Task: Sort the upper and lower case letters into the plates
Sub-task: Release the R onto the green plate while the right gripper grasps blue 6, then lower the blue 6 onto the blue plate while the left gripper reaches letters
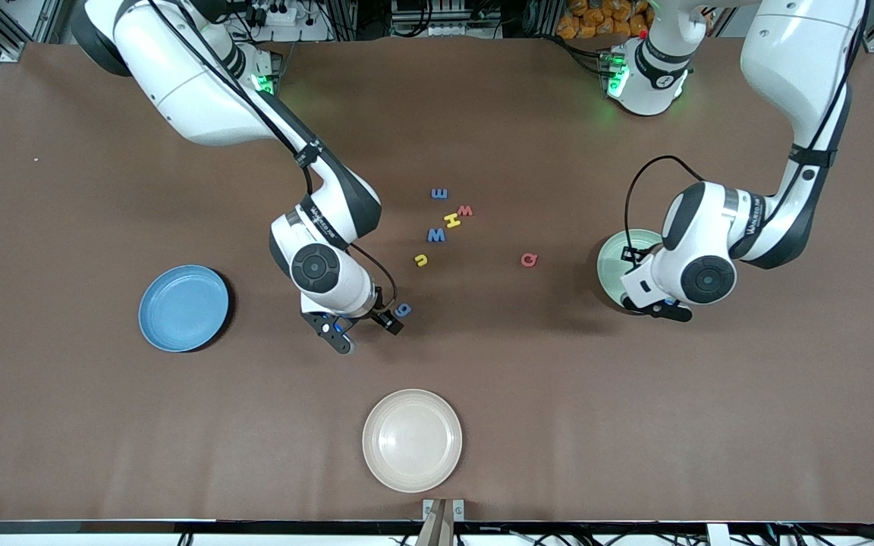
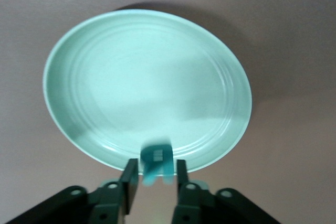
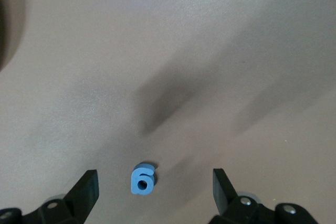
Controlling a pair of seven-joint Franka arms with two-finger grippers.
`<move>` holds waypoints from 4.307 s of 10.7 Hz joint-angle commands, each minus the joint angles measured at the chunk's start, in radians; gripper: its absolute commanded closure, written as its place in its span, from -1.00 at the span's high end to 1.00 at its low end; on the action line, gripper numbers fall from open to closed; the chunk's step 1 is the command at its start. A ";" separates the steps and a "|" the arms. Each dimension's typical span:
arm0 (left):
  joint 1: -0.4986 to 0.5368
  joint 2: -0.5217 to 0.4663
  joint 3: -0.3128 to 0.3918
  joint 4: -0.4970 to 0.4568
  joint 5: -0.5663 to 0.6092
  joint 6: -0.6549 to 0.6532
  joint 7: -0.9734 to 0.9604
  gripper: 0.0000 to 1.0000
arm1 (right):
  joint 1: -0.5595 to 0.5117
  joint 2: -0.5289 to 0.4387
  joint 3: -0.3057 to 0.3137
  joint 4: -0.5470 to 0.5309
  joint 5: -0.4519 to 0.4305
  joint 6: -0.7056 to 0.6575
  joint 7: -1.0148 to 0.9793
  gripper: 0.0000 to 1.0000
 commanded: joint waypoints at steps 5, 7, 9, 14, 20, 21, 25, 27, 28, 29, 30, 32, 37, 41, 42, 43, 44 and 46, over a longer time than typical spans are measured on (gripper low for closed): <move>0.033 0.047 -0.015 0.008 0.011 0.047 -0.019 1.00 | 0.033 0.043 -0.005 0.032 -0.030 0.042 0.067 0.93; 0.048 0.066 -0.015 0.008 0.012 0.078 -0.019 1.00 | 0.044 0.043 -0.005 0.032 -0.030 0.037 0.067 0.93; 0.039 0.064 -0.015 0.008 0.012 0.078 -0.019 1.00 | 0.053 0.050 -0.005 0.030 -0.034 0.037 0.076 0.92; 0.037 0.064 -0.015 0.010 0.011 0.078 -0.021 1.00 | 0.090 0.104 -0.002 0.070 -0.083 0.041 0.202 0.73; 0.033 0.061 -0.017 0.010 0.009 0.078 -0.028 1.00 | 0.097 0.129 -0.002 0.096 -0.085 0.042 0.226 0.55; 0.031 0.061 -0.020 0.014 0.009 0.078 -0.053 1.00 | 0.097 0.129 -0.003 0.096 -0.085 0.042 0.226 0.48; 0.017 0.061 -0.029 0.014 0.009 0.078 -0.088 1.00 | 0.097 0.129 -0.005 0.094 -0.087 0.042 0.226 -0.55; 0.017 0.060 -0.029 0.014 0.009 0.078 -0.088 1.00 | 0.088 0.127 -0.005 0.094 -0.087 0.041 0.217 -1.00; 0.017 0.061 -0.031 0.014 0.009 0.078 -0.088 1.00 | 0.079 0.119 -0.003 0.096 -0.087 0.031 0.199 -1.00; 0.017 0.060 -0.031 0.014 0.009 0.078 -0.088 1.00 | 0.039 0.103 0.007 0.096 -0.077 0.012 0.190 -1.00; 0.017 0.060 -0.031 0.014 -0.010 0.078 -0.088 1.00 | -0.002 0.068 0.030 0.096 -0.074 -0.036 0.161 -1.00; 0.014 0.060 -0.031 0.014 -0.024 0.078 -0.090 1.00 | -0.063 0.002 0.035 0.094 -0.047 -0.181 0.037 -1.00; -0.010 0.055 -0.077 0.027 -0.101 0.075 -0.201 1.00 | -0.257 -0.146 0.029 0.026 -0.022 -0.484 -0.374 -1.00; -0.103 0.083 -0.150 0.102 -0.263 0.085 -0.433 1.00 | -0.381 -0.252 -0.074 -0.148 -0.018 -0.478 -0.767 -1.00; -0.192 0.093 -0.147 0.125 -0.262 0.113 -0.476 1.00 | -0.406 -0.258 -0.101 -0.168 -0.018 -0.476 -0.857 -1.00; -0.261 0.100 -0.140 0.128 -0.261 0.148 -0.514 1.00 | -0.418 -0.256 -0.121 -0.169 -0.010 -0.475 -0.929 -1.00; -0.294 0.103 -0.141 0.128 -0.262 0.185 -0.539 1.00 | -0.426 -0.253 -0.149 -0.169 0.017 -0.464 -0.980 -1.00; -0.382 0.116 -0.141 0.131 -0.264 0.249 -0.634 1.00 | -0.456 -0.249 -0.178 -0.224 0.021 -0.379 -1.085 -1.00</move>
